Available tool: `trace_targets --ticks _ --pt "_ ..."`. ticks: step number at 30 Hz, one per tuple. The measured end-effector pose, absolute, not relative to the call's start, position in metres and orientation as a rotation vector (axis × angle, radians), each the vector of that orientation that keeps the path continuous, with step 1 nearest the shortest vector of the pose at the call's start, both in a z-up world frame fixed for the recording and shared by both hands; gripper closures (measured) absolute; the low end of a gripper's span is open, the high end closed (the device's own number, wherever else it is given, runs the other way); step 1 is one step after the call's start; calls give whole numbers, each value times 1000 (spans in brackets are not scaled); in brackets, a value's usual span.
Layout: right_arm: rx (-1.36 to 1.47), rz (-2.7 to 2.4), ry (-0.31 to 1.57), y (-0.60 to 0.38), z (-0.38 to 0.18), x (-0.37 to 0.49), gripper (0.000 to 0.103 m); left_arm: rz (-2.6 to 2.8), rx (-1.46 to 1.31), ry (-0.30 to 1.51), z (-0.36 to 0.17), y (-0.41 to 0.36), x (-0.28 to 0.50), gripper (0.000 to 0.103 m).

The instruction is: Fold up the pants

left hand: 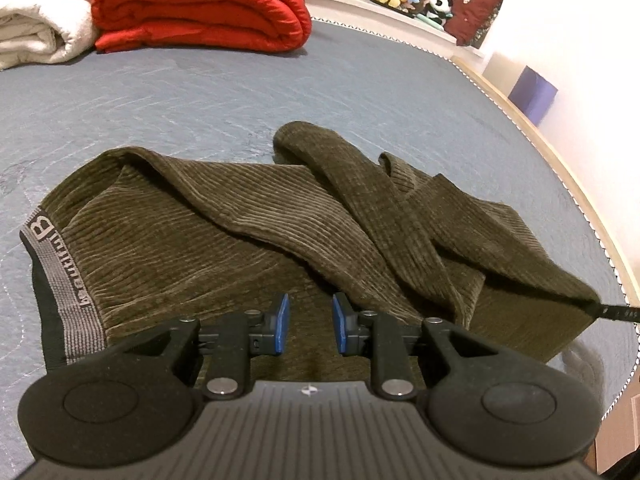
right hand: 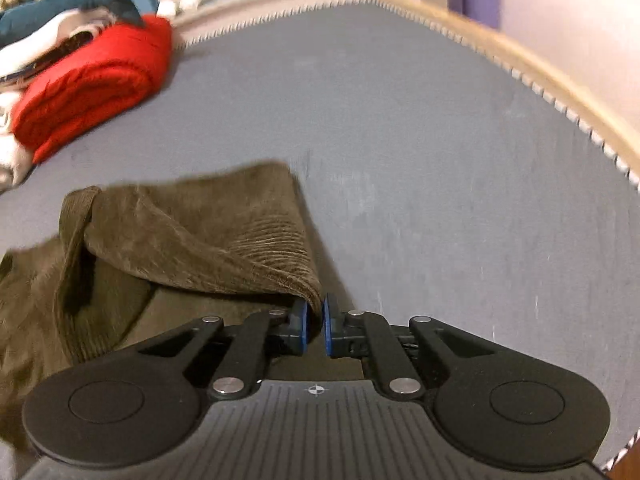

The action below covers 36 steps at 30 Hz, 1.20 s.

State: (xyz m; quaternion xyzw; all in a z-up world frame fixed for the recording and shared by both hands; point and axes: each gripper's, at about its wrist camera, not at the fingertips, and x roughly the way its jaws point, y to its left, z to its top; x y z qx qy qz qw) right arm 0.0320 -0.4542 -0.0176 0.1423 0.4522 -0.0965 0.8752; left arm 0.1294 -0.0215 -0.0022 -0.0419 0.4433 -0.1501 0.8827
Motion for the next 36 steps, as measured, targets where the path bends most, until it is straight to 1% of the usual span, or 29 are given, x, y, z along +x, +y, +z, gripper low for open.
trace_targets --ticks 1,2,3,4,5,6,7,8,9,12,17,19,21,23,24,25,26,31,36 --pt "272 -186 963 -452 -21 32 95 -316 -86 922 -2 -23 129 75" --pt "248 -183 970 -449 -20 33 93 -318 -86 921 -1 -25 129 71" --pt "233 -192 963 -448 -17 35 92 -319 -85 919 -1 -26 128 69" --pt "228 -209 941 -449 -13 36 85 -319 -84 918 -2 -26 128 68" --pt "232 -229 902 -452 -6 36 74 -316 -83 917 -2 -26 128 68" --pt "247 -241 857 -457 1 37 68 -313 -83 918 -3 -25 128 67" --pt "266 -253 809 -462 7 36 57 -309 -83 920 -4 -25 128 66" --pt "284 -268 756 -465 14 36 52 -306 -83 921 -5 -24 128 64" --pt "293 -277 713 -467 19 36 52 -303 -82 923 -6 -24 128 61" --pt "283 -270 649 -463 19 48 52 -291 -74 933 -11 -22 130 61" --pt "206 -210 701 -440 -9 80 52 -273 -69 946 -16 -20 132 60" --pt "173 -177 699 -433 -11 92 51 -272 -69 946 -17 -19 132 58" --pt "145 -159 694 -425 -17 100 44 -266 -70 948 -18 -18 133 55" --pt "124 -116 706 -415 -22 113 26 -259 -69 954 -21 -17 134 55" --pt "107 -88 721 -410 -26 121 22 -256 -67 958 -22 -17 135 55" --pt "85 -70 741 -406 -29 125 15 -253 -65 962 -23 -16 135 55" --pt "51 -54 763 -399 -35 132 14 -252 -63 966 -25 -16 137 55" --pt "-83 38 834 -369 -56 147 14 -242 -67 968 -26 -12 140 51" --pt "-147 42 856 -355 -65 149 15 -234 -77 963 -24 -8 142 50"
